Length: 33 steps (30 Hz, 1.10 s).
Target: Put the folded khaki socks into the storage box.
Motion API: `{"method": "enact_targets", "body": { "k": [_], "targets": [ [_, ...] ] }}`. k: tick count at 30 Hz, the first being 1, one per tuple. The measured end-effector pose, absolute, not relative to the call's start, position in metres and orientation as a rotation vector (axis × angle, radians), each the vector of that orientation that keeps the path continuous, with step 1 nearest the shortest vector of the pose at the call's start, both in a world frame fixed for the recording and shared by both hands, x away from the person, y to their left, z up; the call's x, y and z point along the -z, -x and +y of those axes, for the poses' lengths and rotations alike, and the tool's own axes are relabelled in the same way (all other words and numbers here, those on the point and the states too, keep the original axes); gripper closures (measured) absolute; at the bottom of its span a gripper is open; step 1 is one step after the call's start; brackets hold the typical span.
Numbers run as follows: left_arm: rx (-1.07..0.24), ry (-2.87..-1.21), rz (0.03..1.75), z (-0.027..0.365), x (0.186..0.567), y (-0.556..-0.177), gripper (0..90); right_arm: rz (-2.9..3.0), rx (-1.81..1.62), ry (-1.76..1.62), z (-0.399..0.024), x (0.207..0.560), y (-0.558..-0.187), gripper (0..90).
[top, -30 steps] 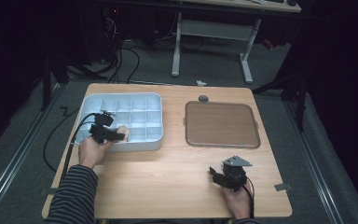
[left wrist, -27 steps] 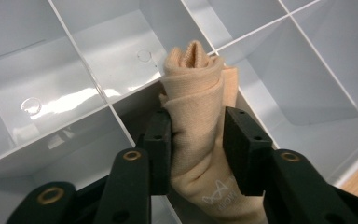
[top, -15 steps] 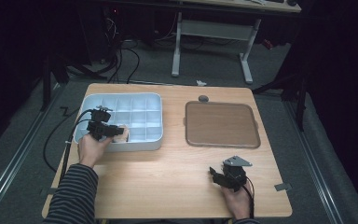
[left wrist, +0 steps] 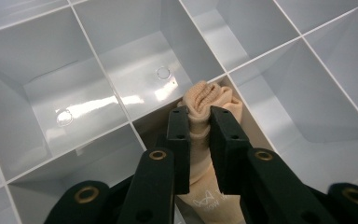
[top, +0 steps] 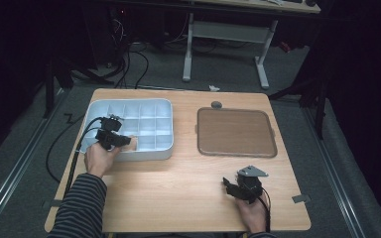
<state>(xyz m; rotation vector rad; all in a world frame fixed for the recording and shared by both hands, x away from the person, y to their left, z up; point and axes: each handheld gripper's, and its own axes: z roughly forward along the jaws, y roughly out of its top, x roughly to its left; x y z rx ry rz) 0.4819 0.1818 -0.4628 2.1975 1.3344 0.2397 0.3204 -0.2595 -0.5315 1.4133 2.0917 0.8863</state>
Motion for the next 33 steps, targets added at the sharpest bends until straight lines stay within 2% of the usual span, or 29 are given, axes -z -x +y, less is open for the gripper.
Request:
{"method": "enact_targets", "body": {
  "k": [7, 14, 24, 33],
  "targets": [
    [-0.215, -2.196, 1.361, 0.185, 0.47, -0.483, 79.7, 2.092, -0.887, -1.414, -0.259, 0.531, -0.32, 35.4],
    [-0.208, -2.145, 1.342, 0.188, 0.466, -0.476, 68.3, 2.093, -0.886, -1.414, -0.259, 0.531, -0.32, 35.4],
    [-0.264, -2.105, 1.301, 0.192, 0.45, -0.464, 54.4, 2.092, -0.886, -1.416, -0.259, 0.531, -0.32, 35.4],
    [-0.314, -2.08, 1.246, 0.195, 0.434, -0.449, 51.8, 2.092, -0.886, -1.415, -0.259, 0.531, -0.32, 35.4]
  ]
}}
